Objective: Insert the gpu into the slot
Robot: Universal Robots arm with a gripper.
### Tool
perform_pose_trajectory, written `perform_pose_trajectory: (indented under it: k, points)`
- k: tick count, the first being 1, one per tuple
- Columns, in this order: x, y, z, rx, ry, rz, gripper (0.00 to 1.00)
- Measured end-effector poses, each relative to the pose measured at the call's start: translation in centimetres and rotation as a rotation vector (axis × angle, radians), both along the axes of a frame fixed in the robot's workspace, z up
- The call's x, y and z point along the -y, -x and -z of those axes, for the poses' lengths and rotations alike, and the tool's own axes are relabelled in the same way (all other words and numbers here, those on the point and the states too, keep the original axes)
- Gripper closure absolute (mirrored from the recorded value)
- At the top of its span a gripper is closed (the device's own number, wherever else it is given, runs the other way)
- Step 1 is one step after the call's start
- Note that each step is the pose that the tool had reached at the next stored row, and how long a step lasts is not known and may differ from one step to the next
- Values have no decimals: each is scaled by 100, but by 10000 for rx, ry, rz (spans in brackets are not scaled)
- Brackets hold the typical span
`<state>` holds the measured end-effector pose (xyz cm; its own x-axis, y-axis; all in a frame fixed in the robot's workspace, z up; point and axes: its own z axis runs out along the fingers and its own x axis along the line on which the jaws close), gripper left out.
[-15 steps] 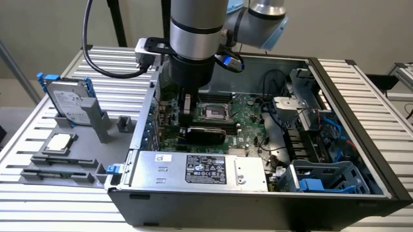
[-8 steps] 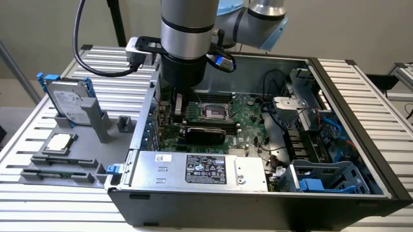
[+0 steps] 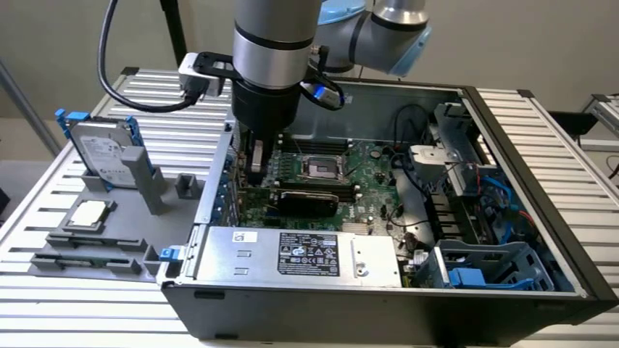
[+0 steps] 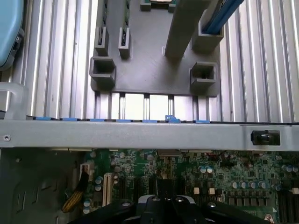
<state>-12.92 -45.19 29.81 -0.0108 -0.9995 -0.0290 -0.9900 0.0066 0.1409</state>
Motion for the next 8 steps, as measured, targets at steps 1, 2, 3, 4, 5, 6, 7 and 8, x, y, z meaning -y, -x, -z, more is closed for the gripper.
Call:
perform_pose_trajectory:
  k: [1,2,3,4,5,6,7,8]
  points:
    - [-1,12,0,-79,4,-10,89]
    - [-2,23,0,-159,9,-19,89]
    - [-5,32,-1,-243,16,-27,89]
    - [-10,38,-1,-312,26,-29,89]
    - [-14,39,0,-374,40,-31,89]
    - [-15,40,1,-424,58,-31,89]
    - [-17,40,1,-441,82,-28,89]
    - [-21,40,0,-448,111,-27,89]
